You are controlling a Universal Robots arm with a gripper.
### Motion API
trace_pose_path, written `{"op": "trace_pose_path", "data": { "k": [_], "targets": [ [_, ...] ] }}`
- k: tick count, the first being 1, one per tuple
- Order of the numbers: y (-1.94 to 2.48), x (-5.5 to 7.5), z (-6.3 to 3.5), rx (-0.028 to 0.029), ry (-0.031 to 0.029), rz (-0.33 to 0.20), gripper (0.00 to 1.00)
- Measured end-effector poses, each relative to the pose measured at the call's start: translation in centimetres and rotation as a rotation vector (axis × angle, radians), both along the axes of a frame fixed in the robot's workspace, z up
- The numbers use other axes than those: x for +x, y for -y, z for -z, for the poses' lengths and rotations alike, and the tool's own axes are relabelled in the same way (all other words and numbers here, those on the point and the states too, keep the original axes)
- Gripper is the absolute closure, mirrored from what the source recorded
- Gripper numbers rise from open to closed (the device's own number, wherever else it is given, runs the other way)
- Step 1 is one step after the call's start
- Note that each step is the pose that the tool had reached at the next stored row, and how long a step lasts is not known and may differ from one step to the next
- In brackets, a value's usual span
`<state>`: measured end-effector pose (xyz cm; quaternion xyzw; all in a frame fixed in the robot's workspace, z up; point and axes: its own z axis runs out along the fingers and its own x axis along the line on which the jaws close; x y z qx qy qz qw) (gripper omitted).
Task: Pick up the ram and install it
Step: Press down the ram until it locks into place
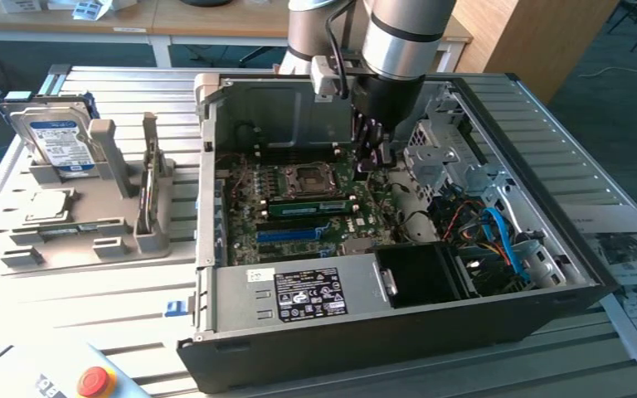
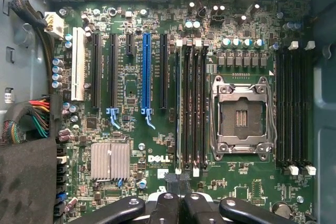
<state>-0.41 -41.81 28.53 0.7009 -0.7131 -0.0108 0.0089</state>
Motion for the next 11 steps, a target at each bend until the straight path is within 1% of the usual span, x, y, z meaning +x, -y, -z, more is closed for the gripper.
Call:
{"op": "trace_pose_path", "data": {
  "k": [5, 11],
  "targets": [
    [0.0, 0.0, 0.1, 0.0004, 0.0001, 0.0, 0.9],
    [0.0, 0.0, 1.04, 0.0003, 0.0, 0.0, 0.9]
  ]
}}
